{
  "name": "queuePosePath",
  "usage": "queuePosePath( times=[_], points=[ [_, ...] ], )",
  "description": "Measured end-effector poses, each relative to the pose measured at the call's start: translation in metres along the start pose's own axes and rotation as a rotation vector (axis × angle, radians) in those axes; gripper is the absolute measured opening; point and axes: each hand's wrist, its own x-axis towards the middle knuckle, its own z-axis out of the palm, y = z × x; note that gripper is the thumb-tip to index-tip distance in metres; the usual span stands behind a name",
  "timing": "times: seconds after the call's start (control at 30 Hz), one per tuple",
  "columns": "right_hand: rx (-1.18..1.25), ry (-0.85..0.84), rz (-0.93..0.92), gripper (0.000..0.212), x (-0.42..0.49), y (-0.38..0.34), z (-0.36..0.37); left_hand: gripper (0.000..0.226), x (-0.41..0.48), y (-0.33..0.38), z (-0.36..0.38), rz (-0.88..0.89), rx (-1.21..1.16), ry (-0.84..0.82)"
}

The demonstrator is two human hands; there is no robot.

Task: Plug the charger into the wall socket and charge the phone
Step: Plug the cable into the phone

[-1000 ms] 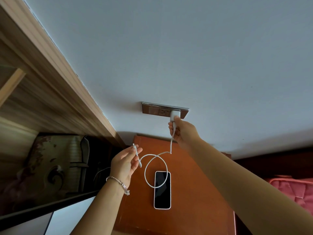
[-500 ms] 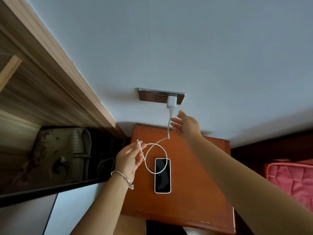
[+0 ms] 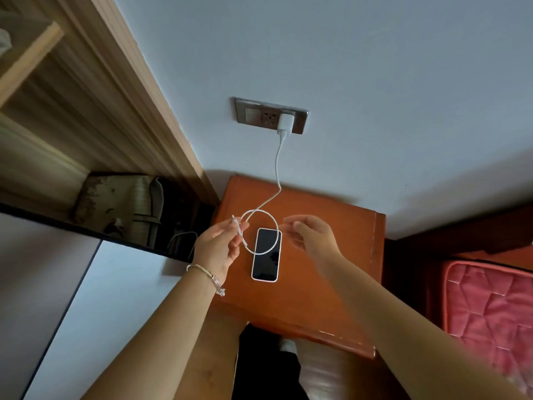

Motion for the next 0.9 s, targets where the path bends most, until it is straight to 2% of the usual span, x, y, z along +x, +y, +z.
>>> queuePosePath(
  times=[0.1, 0.27, 0.47, 0.67, 0.9],
  points=[
    [-0.106, -0.076, -0.066, 0.026, -0.010, 0.011, 0.004, 0.011, -0.015, -0.009, -0.005, 0.004, -0.004, -0.009],
    [-0.278, -0.300, -0.189, 0.032, -0.025, 0.022, 0.023, 0.016, -0.025, -0.017, -0.016, 0.029, 0.009, -0.017],
    [-0.391, -0.434, -0.218, 0.020, -0.026, 0.035, 0.032, 0.019, -0.018, -0.021, -0.024, 0.069, 0.067, -0.015],
    [-0.436, -0.353, -0.231, 0.005, -0.024, 0.047, 0.036, 0.018, -0.004, -0.031, -0.026, 0.032, 0.153, -0.008],
    [-0.494, -0.208, -0.167, 0.011, -0.016, 0.048, -0.007, 0.014, 0.012, -0.034, -0.035, -0.004, 0.259, 0.033]
  ],
)
